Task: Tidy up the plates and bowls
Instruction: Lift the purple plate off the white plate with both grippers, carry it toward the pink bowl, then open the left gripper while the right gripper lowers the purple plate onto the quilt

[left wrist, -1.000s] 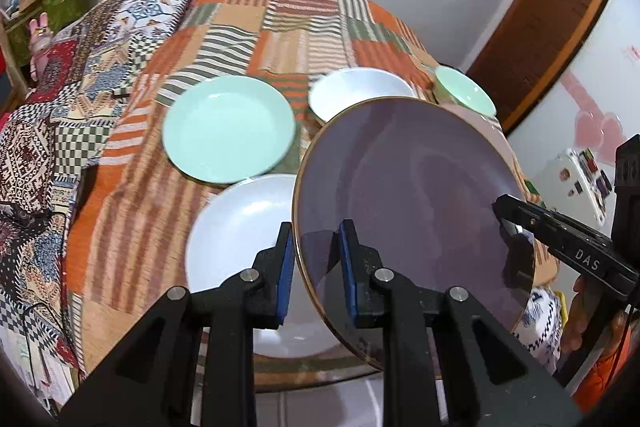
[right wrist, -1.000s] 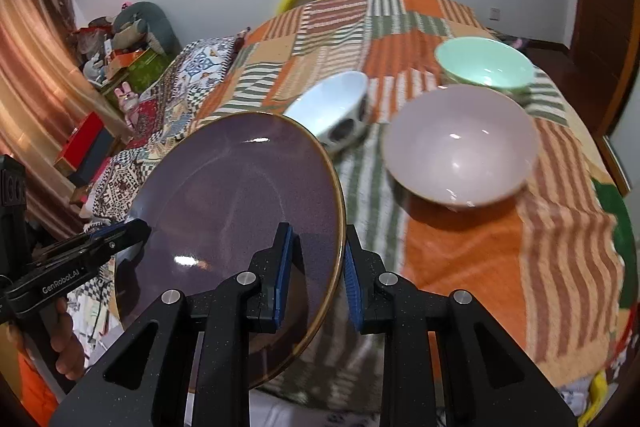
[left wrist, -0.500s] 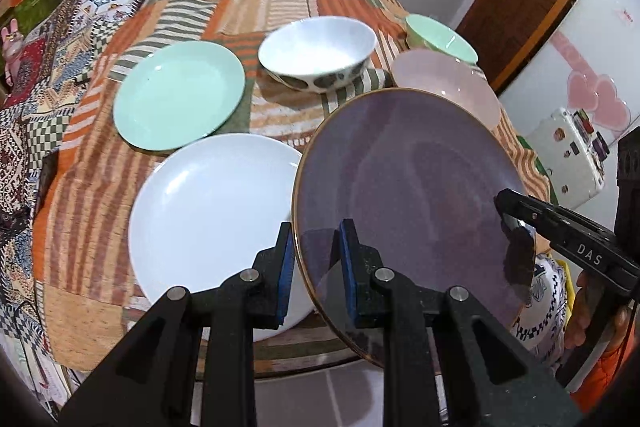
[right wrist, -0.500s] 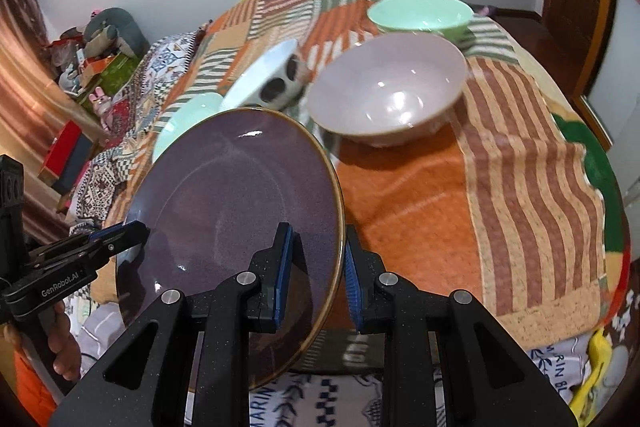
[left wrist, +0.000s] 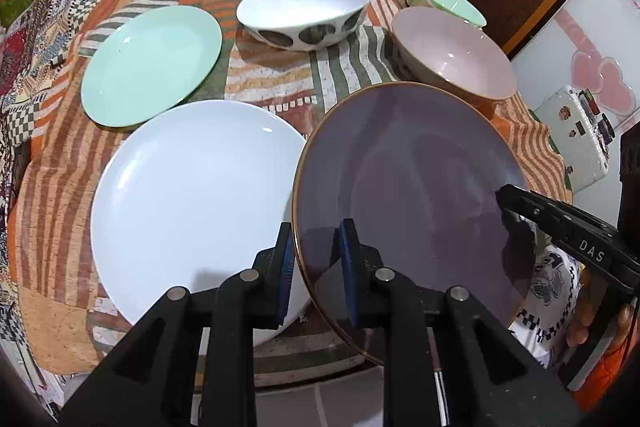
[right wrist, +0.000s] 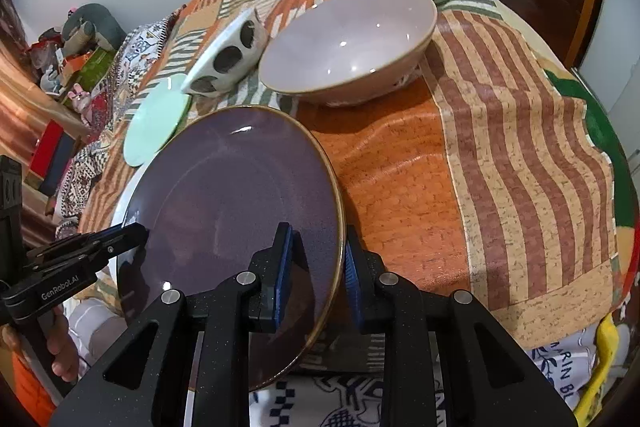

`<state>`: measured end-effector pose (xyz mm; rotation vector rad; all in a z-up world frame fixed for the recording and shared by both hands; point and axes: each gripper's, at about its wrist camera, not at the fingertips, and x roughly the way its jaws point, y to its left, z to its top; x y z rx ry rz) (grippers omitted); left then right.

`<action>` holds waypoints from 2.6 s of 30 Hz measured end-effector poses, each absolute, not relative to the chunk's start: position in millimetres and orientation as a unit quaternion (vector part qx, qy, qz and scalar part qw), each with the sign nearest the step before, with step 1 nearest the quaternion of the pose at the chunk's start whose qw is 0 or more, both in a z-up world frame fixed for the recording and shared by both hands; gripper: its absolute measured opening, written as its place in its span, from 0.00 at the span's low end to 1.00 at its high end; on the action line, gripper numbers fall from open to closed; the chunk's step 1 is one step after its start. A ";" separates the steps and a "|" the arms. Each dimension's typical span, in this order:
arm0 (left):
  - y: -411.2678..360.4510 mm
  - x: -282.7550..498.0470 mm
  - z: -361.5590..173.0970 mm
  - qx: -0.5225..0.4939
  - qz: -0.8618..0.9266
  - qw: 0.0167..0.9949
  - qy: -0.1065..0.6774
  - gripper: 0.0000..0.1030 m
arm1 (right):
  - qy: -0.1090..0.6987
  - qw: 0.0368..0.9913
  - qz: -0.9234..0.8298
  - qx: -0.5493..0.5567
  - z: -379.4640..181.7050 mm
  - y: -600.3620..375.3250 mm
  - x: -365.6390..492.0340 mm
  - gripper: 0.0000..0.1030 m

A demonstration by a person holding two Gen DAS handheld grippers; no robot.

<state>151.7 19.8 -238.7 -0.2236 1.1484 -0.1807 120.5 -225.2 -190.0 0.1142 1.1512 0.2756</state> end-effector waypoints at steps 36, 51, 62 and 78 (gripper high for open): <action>3.2 189.1 -268.4 -0.102 -0.082 0.816 0.563 0.25 | 0.556 0.824 0.108 0.032 -208.2 -229.8 143.7 0.27; 31.2 156.8 -221.7 -0.094 -0.053 0.844 0.525 0.32 | 0.541 0.834 0.108 0.016 -180.7 -235.6 125.0 0.43; 90.6 123.6 -188.8 -0.109 0.003 0.866 0.488 0.46 | 0.493 0.859 0.139 0.023 -144.5 -211.9 122.3 0.48; 165.7 94.9 -236.7 -0.168 0.054 0.828 0.532 0.46 | 0.493 0.834 0.247 -0.033 -161.2 -101.4 161.4 0.49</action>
